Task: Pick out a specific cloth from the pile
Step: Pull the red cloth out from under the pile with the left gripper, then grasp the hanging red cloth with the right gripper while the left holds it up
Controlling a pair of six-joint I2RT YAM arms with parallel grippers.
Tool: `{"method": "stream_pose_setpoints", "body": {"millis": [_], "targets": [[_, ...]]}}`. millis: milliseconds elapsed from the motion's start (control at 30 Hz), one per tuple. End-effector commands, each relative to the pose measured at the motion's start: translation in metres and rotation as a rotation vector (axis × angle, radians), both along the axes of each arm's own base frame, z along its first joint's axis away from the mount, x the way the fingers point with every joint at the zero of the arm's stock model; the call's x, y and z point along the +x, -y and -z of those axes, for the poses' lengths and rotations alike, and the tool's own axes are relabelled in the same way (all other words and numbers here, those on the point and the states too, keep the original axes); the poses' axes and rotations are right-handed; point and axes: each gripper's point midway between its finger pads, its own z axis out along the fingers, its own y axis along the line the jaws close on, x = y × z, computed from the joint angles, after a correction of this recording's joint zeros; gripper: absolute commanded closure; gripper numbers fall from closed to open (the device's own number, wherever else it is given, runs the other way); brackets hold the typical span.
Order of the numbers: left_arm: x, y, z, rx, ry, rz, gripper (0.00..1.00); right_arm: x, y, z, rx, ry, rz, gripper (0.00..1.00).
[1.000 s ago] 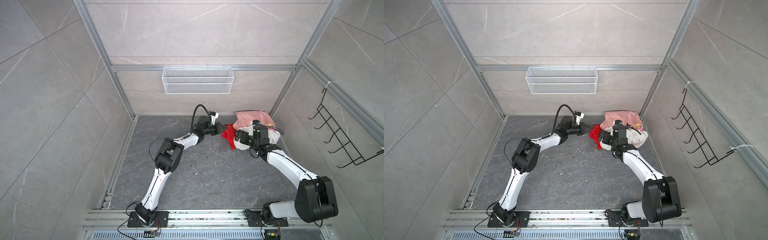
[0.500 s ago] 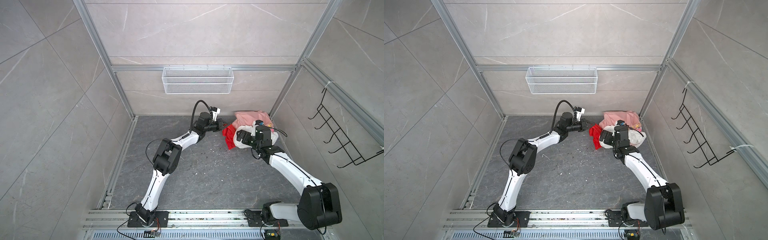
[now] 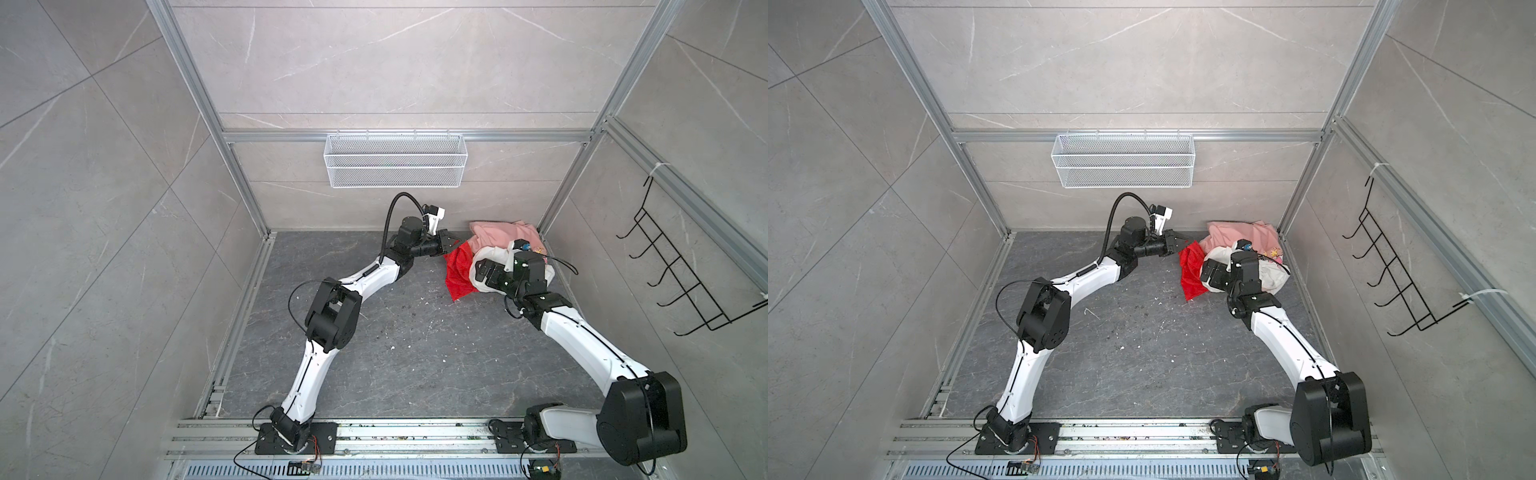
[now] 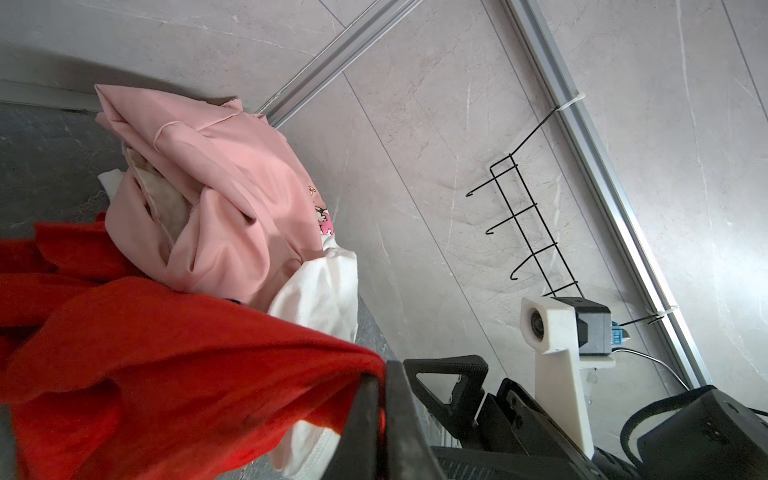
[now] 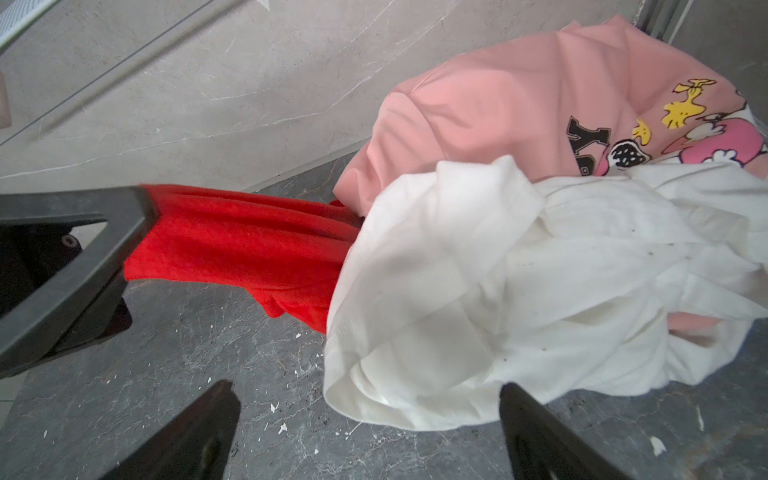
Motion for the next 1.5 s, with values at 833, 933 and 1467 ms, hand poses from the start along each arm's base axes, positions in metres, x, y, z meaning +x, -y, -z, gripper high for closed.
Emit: {"method": "stream_pose_setpoints", "body": {"millis": [833, 933, 1467], "targets": [[-0.043, -0.032, -0.147, -0.139, 0.233, 0.035, 1.00, -0.014, 0.007, -0.022, -0.020, 0.038, 0.005, 0.00], [-0.044, -0.036, -0.144, -0.128, 0.209, 0.052, 1.00, -0.017, 0.007, -0.025, -0.028, 0.042, -0.004, 0.00], [-0.059, -0.070, -0.141, -0.030, 0.233, 0.180, 1.00, -0.010, -0.033, -0.039, -0.332, 0.277, -0.403, 0.06]]}}
